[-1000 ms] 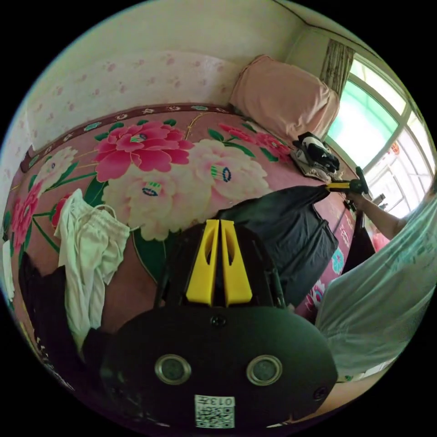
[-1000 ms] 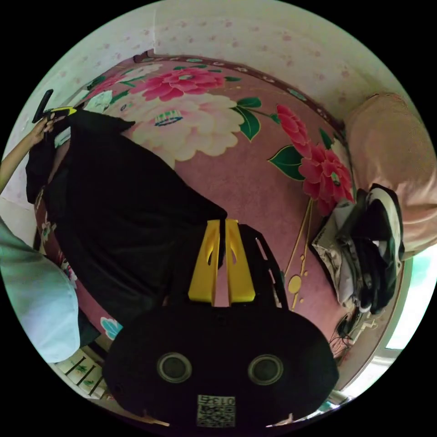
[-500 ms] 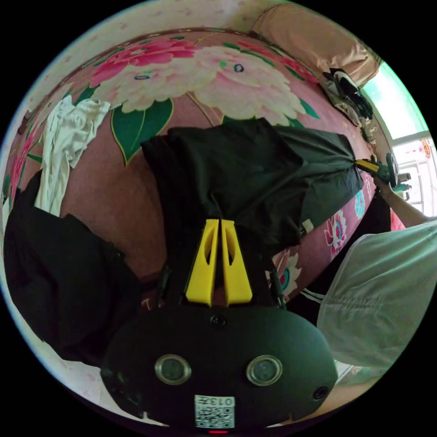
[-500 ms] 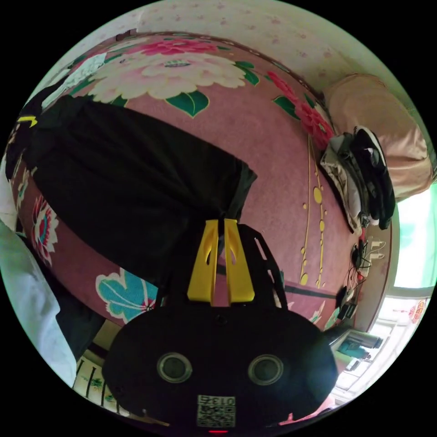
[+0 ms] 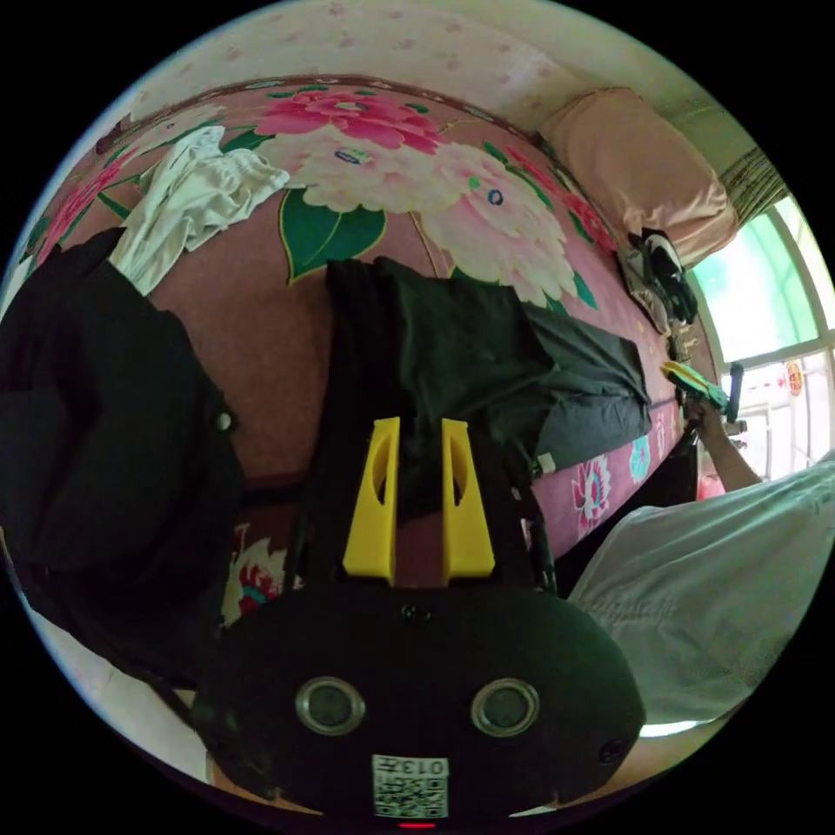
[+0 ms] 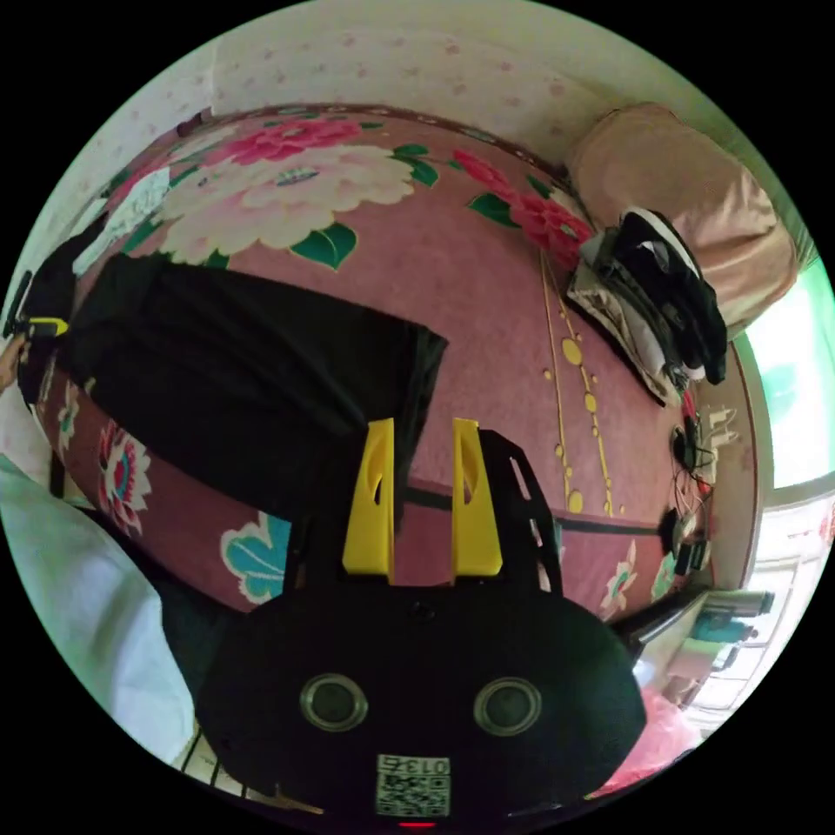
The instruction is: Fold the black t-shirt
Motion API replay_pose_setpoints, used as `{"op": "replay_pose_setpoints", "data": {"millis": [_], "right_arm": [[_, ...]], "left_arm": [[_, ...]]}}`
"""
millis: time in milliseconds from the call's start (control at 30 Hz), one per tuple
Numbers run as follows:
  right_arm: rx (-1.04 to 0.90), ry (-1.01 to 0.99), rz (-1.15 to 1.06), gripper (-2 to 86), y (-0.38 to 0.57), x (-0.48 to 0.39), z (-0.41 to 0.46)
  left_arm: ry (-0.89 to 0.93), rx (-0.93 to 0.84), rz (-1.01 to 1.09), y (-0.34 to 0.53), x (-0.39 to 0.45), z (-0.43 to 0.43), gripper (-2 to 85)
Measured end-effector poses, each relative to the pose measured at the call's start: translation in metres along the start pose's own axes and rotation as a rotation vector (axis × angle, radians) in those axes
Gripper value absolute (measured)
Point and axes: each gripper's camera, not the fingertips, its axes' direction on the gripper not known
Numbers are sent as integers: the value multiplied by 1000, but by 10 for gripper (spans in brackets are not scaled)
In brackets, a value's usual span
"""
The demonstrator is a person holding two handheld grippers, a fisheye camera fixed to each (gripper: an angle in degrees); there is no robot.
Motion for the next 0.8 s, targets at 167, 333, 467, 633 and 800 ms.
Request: {"op": "replay_pose_setpoints", "data": {"millis": [167, 333, 467, 633, 800], "right_arm": [[70, -456, -112, 96, -85, -75, 36], [-91, -612, -255, 91, -159, -164, 102], [-217, -594, -289, 44, -182, -194, 131], [-251, -598, -288, 13, -181, -201, 133], [-221, -626, -245, 10, -167, -196, 119]], "left_arm": [[-36, 33, -12, -22, 9, 12, 84], [-38, -82, -38, -38, -2, 39, 18], [-14, -88, -38, -36, -6, 40, 4], [29, -52, 4, -24, -3, 27, -2], [35, -48, 74, -5, 0, 16, -2]]}}
